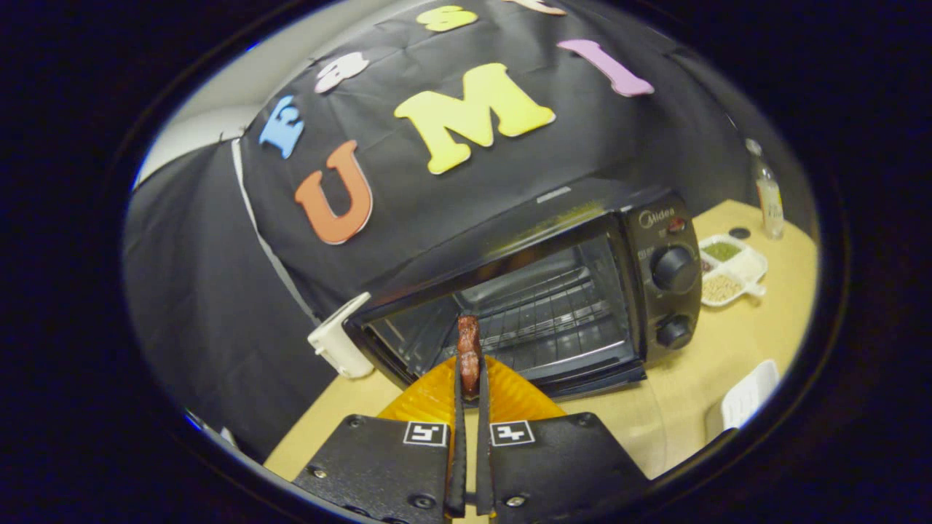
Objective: Open the toaster oven, put the food inside, and close the toaster oven door.
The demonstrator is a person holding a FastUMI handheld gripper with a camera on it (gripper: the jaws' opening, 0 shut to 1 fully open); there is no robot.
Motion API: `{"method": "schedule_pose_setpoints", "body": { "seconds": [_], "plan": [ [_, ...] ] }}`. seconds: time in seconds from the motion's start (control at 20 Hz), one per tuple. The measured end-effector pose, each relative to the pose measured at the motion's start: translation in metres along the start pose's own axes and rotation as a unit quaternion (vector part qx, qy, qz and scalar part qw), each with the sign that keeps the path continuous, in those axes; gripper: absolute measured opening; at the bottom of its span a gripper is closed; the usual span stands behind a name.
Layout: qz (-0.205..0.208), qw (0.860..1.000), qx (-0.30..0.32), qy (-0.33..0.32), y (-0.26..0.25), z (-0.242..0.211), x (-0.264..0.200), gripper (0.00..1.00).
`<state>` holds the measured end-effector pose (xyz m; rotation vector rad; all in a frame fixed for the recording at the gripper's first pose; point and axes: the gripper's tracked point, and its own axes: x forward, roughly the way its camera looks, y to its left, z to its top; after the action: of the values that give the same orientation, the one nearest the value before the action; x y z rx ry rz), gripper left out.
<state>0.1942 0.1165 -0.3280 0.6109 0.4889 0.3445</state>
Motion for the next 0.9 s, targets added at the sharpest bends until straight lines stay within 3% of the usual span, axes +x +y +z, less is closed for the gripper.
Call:
{"method": "schedule_pose_setpoints", "body": {
  "seconds": [0.15, 0.3, 0.7, 0.9],
  "plan": [
    [0.057, 0.996, 0.060, -0.023, 0.007, 0.011, 0.023, 0.08],
    [0.091, 0.993, 0.066, -0.028, 0.014, 0.010, 0.042, 0.09],
    [0.055, 0.993, 0.073, -0.076, -0.025, 0.028, 0.051, 0.12],
    [0.031, 0.995, 0.056, -0.081, -0.035, 0.031, 0.052, 0.19]
  ]
}}
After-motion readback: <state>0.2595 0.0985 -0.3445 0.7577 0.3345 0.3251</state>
